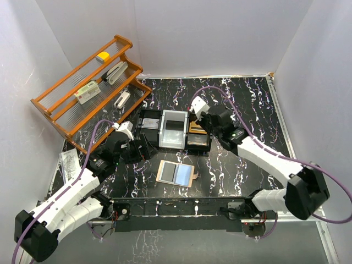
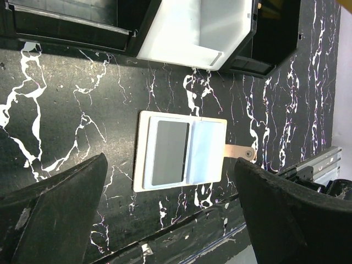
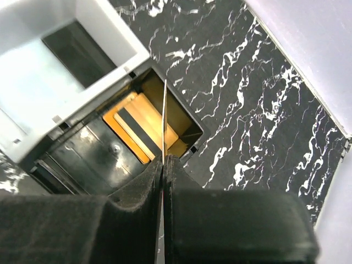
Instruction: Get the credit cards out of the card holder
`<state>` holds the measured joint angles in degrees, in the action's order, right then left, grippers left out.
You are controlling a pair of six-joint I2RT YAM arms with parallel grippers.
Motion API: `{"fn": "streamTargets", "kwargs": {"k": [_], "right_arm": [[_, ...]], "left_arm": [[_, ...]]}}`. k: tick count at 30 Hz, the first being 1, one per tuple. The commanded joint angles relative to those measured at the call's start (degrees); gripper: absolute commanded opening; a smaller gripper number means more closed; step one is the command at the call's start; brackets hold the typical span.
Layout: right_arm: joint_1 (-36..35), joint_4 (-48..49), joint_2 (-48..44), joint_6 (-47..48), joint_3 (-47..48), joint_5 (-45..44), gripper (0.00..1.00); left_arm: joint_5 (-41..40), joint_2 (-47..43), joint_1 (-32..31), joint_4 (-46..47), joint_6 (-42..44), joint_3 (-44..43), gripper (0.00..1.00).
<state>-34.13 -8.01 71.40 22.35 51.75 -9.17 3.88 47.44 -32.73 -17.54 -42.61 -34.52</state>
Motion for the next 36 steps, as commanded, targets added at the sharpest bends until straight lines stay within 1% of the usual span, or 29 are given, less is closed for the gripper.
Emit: {"fn": "streamTargets", "kwargs": {"k": [1,7,9,13,16,22,26,27,29,32,33,36], "right_arm": [[-0.4,1.9,4.8,10.5,4.2,-2.8,0.00],[-0.4,4.2,11.6,13.9,5.3,-0.7,0.00],[-0.4,4.9,13.3,15.2,5.2,-1.2,0.00],[-0.4,6.5,15.6,20.1,4.3,-0.7,0.00],[-0.4,9.9,18.0,23.2,4.0,-0.9,0.00],[-0.4,9.6,24.1,27.3,7.3,-0.5,0.00],[-0.4,11.8,27.2,30.2,6.3,-1.8,0.00],[-0.4,11.8,27.7,30.8,6.2,-1.1,0.01],[-0.4,10.0,28.0,31.3,5.9,1.6,0.07],[-0.4,11.0,30.2,30.4,4.4,2.9,0.10],[-0.4,11.2,30.0,30.5,3.9,3.3,0.13],[-0.3,12.0,28.9,30.3,2.7,4.7,0.15]], "left_arm": [[0.6,0.1,0.3,-0.7,0.8,-1.9,0.99],[2.3,1.0,0.4,0.2,0.9,-1.7,0.99],[2.9,1.4,0.3,0.5,1.1,-1.9,0.99],[3.6,1.8,0.3,-0.2,1.6,-2.1,0.99],[3.2,1.3,0.3,-1.1,1.9,-2.1,0.99],[1.4,-0.1,0.3,-0.8,2.1,-2.3,0.99],[1.3,0.9,0.3,-1.4,2.8,-3.8,0.99],[1.4,1.0,0.3,-1.4,2.9,-3.8,0.99],[1.9,0.9,0.3,-1.1,2.5,-3.8,0.99],[2.9,0.5,0.3,0.5,1.5,-3.4,0.99],[3.3,0.5,0.3,0.8,1.5,-3.5,0.99],[3.4,0.6,0.3,0.3,2.0,-3.7,0.99]]}}
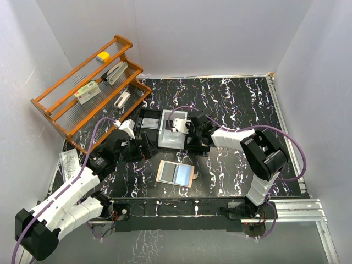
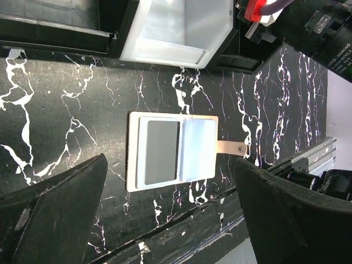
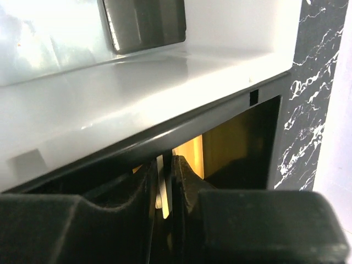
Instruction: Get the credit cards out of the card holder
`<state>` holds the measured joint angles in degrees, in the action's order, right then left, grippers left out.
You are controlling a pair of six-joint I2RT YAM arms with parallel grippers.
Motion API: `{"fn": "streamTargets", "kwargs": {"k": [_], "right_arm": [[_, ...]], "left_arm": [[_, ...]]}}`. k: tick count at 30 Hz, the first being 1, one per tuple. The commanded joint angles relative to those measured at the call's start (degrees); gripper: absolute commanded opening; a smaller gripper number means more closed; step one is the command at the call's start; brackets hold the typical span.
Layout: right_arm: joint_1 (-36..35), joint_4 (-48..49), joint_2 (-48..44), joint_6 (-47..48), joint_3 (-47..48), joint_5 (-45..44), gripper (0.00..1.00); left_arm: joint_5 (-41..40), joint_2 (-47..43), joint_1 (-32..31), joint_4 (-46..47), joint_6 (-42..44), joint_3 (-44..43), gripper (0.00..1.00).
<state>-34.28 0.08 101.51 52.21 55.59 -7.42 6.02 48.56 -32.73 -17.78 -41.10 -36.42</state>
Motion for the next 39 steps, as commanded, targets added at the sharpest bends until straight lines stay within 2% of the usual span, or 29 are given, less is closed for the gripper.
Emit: {"fn": "streamTargets", "kwargs": {"k": [1,3,8,16,20,23,29,31,35,39], "right_arm": [[0.0,4.3,-1.3,0.4,-1.6,3.1,0.18],[0.2,4.6,-1.3,0.3,-1.7,2.8,0.26],[0.6,5.9,-1.9,-1.4,-1.7,2.3,0.31],[0.8,8.4,-9.6,-5.7,-3.3,3.6,0.43],[1.0,9.2,-16.2,-12.9,-4.3,7.7,0.49],[1.0,9.7,-21.9,-26.4,-5.2,9.5,0.54],[0.9,3.4,-31.2,-71.7,-7.9,9.4,0.58],[0.9,0.4,-32.7,-85.2,-9.5,12.0,0.54],[0.1,2.5,-34.3,-102.6,-16.1,21.2,0.50],[-3.7,5.3,-35.6,-112.8,-22.9,19.5,0.47]], "left_arm": [[1.2,-0.4,0.3,0.3,0.6,-1.9,0.99],[1.3,-0.3,0.3,0.3,0.5,-1.8,0.99],[3.5,0.1,0.3,1.1,0.8,-1.8,0.99],[7.1,1.9,0.4,2.4,1.8,-1.8,0.99],[8.2,3.6,0.3,1.9,1.7,-2.0,0.99],[9.2,4.9,0.3,1.5,1.7,-1.4,0.99],[11.8,8.3,0.3,1.2,3.0,-1.5,0.98],[12.3,9.2,0.3,1.7,3.0,-1.3,0.96],[13.8,11.9,0.2,2.5,2.9,-1.5,0.90],[14.9,14.1,0.3,2.9,2.4,-1.2,0.82]]}}
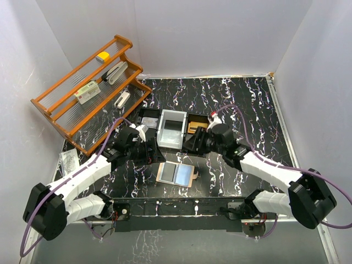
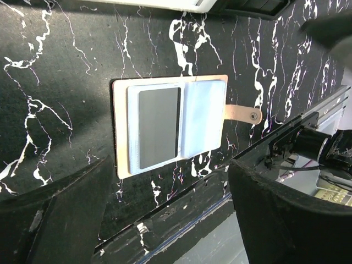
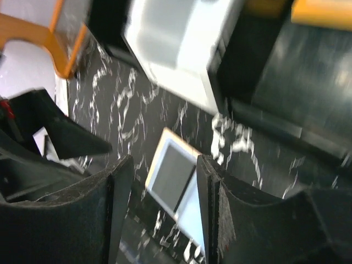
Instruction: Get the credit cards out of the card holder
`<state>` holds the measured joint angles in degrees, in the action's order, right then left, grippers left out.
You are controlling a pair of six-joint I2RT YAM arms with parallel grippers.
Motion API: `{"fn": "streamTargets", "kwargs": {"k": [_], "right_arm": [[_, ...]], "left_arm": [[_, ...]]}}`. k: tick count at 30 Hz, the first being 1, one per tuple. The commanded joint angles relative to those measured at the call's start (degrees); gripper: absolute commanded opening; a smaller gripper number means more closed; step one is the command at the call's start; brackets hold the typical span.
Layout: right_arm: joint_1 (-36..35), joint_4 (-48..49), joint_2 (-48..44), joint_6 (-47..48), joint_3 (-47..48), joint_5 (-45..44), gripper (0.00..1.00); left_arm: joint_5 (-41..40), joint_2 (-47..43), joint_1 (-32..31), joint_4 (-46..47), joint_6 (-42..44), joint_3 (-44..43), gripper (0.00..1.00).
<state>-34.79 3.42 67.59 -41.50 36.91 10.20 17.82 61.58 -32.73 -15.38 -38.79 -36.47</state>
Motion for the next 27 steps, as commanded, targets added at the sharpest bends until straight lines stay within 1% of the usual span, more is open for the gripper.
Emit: {"fn": "streamTargets", "kwargs": {"k": [1,5,10,12,14,15,16,17,20,24,27], "right_arm": [[-4.6,2.2,-1.7,-20.6,-5.2,0.6,0.47],[-8.9,3.6,0.8,-24.8,-7.3,-1.9,0.42],[-13.6,5.6,6.4,-27.2,-5.8,-3.0,0.40],[-14.5,7.0,8.3,-29.7,-5.9,-3.7,0.39],[-14.7,13.8,9.5,-34.6,-9.4,-3.0,0.36],[-14.8,18.2,10.0,-36.2,-10.9,-2.7,0.34],[-14.9,20.5,10.7,-36.6,-11.3,-2.3,0.33],[-15.0,20.3,11.4,-36.3,-10.5,-1.9,0.33],[-15.3,15.4,14.5,-33.8,-6.5,-1.7,0.35],[-15.3,17.3,18.0,-36.1,-7.5,-1.8,0.35],[-15.3,17.1,21.4,-37.0,-7.8,-1.7,0.35]], "left_arm": [[3.6,1.6,0.3,0.7,0.1,-1.0,0.81],[5.1,3.8,0.3,1.5,0.1,-0.9,0.73],[5.6,6.7,0.3,0.8,0.5,-1.5,0.61],[4.6,7.2,0.3,0.2,-0.3,-1.7,0.55],[4.4,6.9,0.3,1.1,-1.2,-1.1,0.55],[4.6,6.7,0.3,1.8,-1.6,-0.7,0.55],[4.9,6.5,0.2,2.4,-1.7,-0.4,0.55],[5.3,6.4,0.3,2.7,-1.8,-0.2,0.54],[5.8,6.9,0.3,2.4,-1.3,0.1,0.54],[7.1,8.6,0.3,4.4,-1.7,0.7,0.52],[8.3,12.0,0.3,5.6,-1.8,0.1,0.49]]}}
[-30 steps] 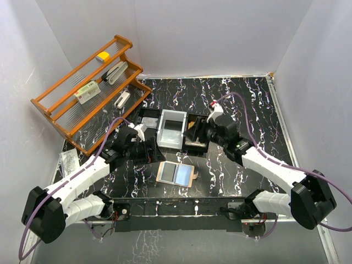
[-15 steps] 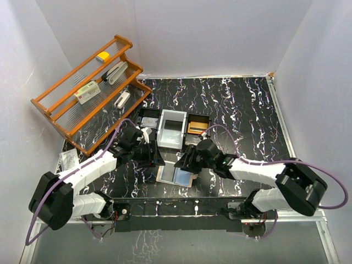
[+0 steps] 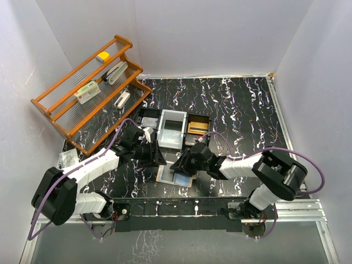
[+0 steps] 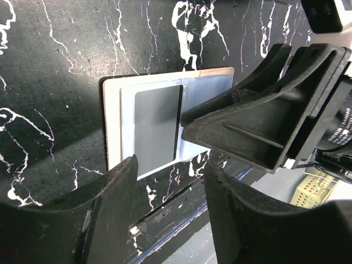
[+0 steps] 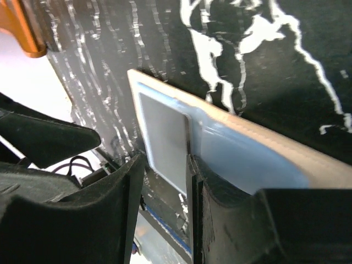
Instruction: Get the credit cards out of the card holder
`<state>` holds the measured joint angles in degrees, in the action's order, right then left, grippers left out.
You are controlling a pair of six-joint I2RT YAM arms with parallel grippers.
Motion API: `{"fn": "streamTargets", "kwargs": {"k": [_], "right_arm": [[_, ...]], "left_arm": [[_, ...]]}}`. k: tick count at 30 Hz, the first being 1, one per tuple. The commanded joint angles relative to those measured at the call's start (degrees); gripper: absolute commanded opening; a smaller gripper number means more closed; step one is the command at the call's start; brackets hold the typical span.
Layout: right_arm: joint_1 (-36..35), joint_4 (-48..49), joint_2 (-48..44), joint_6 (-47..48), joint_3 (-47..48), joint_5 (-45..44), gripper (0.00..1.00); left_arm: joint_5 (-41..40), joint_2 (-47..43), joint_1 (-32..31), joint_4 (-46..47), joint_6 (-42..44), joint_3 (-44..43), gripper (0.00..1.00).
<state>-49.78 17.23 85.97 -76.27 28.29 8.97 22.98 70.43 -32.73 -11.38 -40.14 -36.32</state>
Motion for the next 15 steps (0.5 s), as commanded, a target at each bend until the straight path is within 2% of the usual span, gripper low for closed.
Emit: {"fn": "streamTargets", "kwargs": {"k": [1,6,11,15], "right_arm": [[-0.3,2.7,3.8,-2.5,0.8,-0.4,0.35],[-0.3,-0.5,3.1,-2.8,-0.7,-2.7,0.36],[-0.3,-4.8,0.4,-1.5,-0.2,-4.5,0.36],[-0.3,-6.4,-0.2,-0.8,0.6,-4.1,0.35]], "left_arm": [[3.6,4.5,0.2,1.5,-0.2,-0.2,0.47],[2.7,7.7,0.1,-0.6,1.3,-0.1,0.45],[3.9,9.8,-0.1,1.4,1.1,1.2,0.40],[4.4,11.4,-0.6,2.5,0.9,1.7,0.29]]}}
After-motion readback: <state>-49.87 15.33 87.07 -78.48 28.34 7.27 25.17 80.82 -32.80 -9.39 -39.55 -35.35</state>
